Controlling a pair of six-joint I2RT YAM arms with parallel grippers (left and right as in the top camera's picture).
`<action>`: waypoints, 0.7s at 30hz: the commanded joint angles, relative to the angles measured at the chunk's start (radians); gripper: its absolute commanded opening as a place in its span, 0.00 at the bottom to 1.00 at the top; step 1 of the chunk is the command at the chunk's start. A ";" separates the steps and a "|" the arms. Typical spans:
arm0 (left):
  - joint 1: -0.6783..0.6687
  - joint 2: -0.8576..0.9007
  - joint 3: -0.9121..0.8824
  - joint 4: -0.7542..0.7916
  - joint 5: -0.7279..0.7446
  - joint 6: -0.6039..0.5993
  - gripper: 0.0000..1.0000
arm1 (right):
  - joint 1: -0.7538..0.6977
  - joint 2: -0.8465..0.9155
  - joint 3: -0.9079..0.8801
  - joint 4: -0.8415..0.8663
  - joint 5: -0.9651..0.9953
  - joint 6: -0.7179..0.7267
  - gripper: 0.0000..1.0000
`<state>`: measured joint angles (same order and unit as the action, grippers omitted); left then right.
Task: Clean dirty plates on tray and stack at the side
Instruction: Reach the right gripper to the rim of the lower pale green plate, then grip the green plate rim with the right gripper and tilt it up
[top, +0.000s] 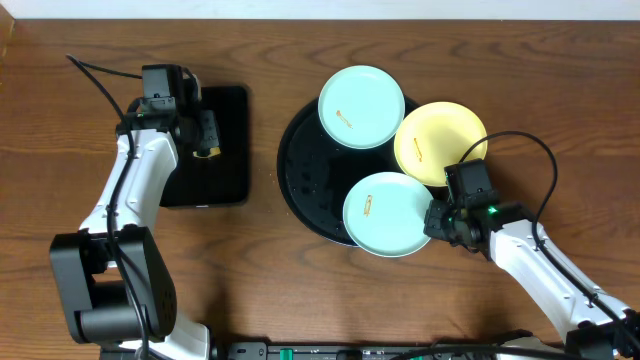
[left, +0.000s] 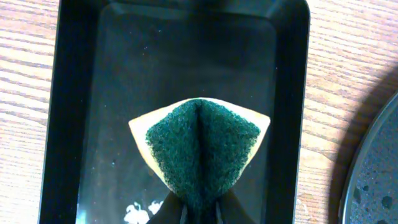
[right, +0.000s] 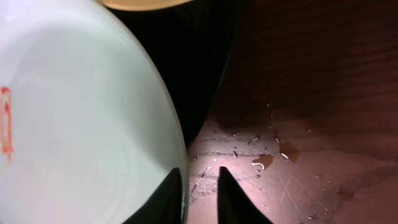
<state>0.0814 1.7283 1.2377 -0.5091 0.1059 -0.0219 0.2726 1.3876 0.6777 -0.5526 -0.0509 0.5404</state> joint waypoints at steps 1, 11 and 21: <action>-0.001 0.012 0.002 -0.001 0.006 0.014 0.08 | 0.017 0.006 -0.006 0.016 0.017 0.032 0.13; -0.001 0.012 0.002 -0.001 0.006 0.014 0.08 | 0.017 -0.014 0.063 0.000 0.005 0.031 0.01; -0.001 0.013 -0.003 0.006 0.021 0.149 0.08 | 0.017 -0.065 0.237 -0.013 0.072 -0.246 0.01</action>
<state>0.0811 1.7283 1.2377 -0.5102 0.1059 0.0231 0.2726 1.3338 0.8963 -0.5655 -0.0269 0.4313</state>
